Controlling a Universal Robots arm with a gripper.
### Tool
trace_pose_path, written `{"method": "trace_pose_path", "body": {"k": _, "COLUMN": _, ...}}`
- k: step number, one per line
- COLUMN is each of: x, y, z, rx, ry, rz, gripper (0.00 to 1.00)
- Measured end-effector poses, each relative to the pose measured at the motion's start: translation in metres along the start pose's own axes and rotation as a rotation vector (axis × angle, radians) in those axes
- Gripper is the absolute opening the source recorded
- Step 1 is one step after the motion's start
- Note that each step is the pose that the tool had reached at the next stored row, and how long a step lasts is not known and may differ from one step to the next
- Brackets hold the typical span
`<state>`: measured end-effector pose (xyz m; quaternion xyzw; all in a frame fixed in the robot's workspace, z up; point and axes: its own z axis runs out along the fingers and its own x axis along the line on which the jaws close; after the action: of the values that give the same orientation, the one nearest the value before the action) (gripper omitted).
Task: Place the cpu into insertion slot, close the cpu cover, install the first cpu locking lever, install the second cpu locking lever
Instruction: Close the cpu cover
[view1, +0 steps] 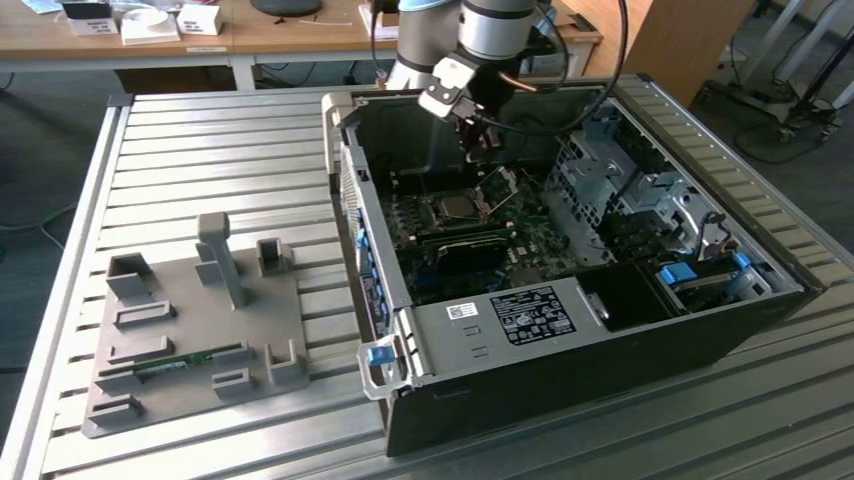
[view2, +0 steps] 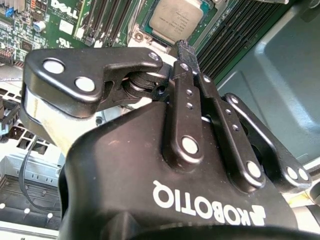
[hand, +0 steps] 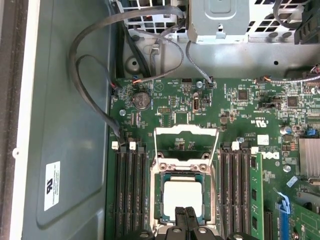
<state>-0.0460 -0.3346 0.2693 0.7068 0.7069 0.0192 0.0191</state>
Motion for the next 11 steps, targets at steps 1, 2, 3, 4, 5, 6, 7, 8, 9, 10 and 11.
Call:
{"method": "trace_pose_path", "body": {"k": 1, "x": 0.0000, "y": 0.0007, "z": 0.0000, "rx": 0.0000, "ry": 0.0000, "rz": 0.000, "gripper": 0.11}}
{"method": "trace_pose_path", "body": {"k": 2, "x": -0.0001, "y": 0.0012, "z": 0.0001, "rx": 0.0000, "ry": 0.0001, "rz": 0.000, "gripper": 0.11}}
{"method": "trace_pose_path", "body": {"k": 3, "x": -0.0001, "y": 0.0013, "z": 0.0001, "rx": 0.0000, "ry": 0.0000, "rz": 0.000, "gripper": 0.11}}
{"method": "trace_pose_path", "body": {"k": 4, "x": 0.0000, "y": 0.0014, "z": -0.0004, "rx": 0.0000, "ry": 0.0001, "rz": 0.000, "gripper": 0.11}}
{"method": "trace_pose_path", "body": {"k": 5, "x": 0.0000, "y": 0.0019, "z": -0.0007, "rx": 0.0000, "ry": 0.0000, "rz": 0.000, "gripper": 0.11}}
{"method": "trace_pose_path", "body": {"k": 6, "x": 0.0000, "y": 0.0019, "z": -0.0007, "rx": -0.0001, "ry": 0.0001, "rz": 0.000, "gripper": 0.11}}
{"method": "trace_pose_path", "body": {"k": 7, "x": 0.0000, "y": 0.0020, "z": -0.0009, "rx": 0.0000, "ry": 0.0001, "rz": 0.000, "gripper": 0.11}}
{"method": "trace_pose_path", "body": {"k": 8, "x": 0.0000, "y": 0.0020, "z": -0.0011, "rx": 0.0000, "ry": 0.0000, "rz": 0.000, "gripper": 0.11}}
{"method": "trace_pose_path", "body": {"k": 9, "x": 0.0000, "y": 0.0020, "z": -0.0013, "rx": 0.0000, "ry": 0.0000, "rz": 0.000, "gripper": 0.11}}
{"method": "trace_pose_path", "body": {"k": 10, "x": 0.0000, "y": 0.0020, "z": -0.0013, "rx": -0.0001, "ry": 0.0001, "rz": 0.000, "gripper": 0.11}}
{"method": "trace_pose_path", "body": {"k": 11, "x": 0.0000, "y": 0.0020, "z": -0.0013, "rx": -0.0002, "ry": 0.0002, "rz": 0.000, "gripper": 0.11}}
